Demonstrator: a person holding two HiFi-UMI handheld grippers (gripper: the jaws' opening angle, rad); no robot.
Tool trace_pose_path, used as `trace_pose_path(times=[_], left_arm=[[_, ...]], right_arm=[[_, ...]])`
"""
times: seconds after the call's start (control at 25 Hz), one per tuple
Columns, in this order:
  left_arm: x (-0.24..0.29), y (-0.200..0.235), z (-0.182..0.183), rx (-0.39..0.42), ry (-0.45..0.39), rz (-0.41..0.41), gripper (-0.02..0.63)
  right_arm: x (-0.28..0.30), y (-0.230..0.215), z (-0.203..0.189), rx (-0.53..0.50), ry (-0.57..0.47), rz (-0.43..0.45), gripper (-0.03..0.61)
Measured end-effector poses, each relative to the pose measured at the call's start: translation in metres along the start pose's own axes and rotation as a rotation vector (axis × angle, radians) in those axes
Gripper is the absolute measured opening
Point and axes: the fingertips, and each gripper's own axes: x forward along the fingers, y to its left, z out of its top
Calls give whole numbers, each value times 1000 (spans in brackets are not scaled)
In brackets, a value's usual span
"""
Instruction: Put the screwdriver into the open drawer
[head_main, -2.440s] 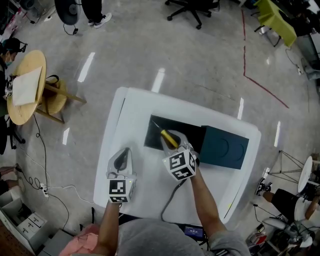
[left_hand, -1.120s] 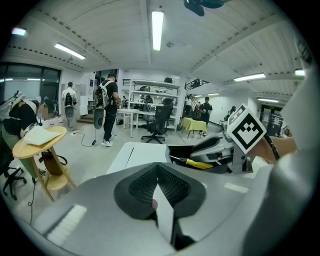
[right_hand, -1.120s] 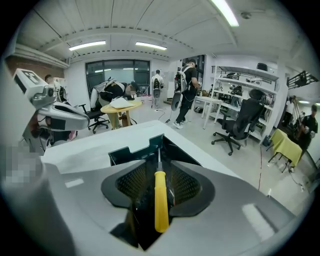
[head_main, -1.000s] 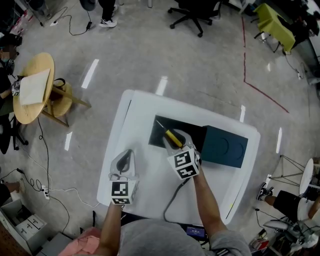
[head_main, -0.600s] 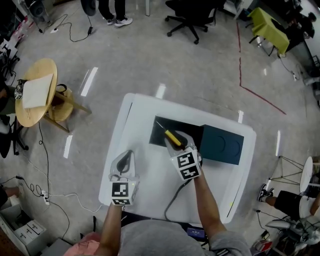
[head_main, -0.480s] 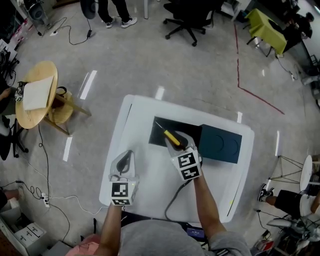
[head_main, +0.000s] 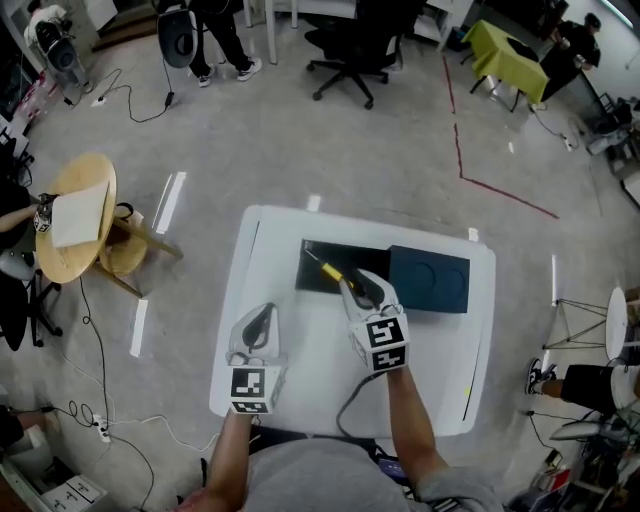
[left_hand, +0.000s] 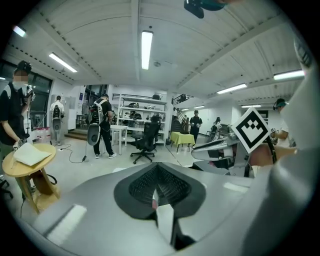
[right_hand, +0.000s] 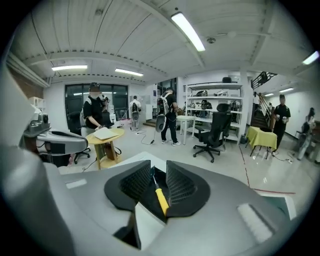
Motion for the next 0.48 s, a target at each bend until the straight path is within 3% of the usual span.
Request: trace_pose_path(times=[0.48], left_arm=[[-14,-48,36,69,-68,-183,11]], right_arm=[[-81,-1,8,64,-107,-203,60]])
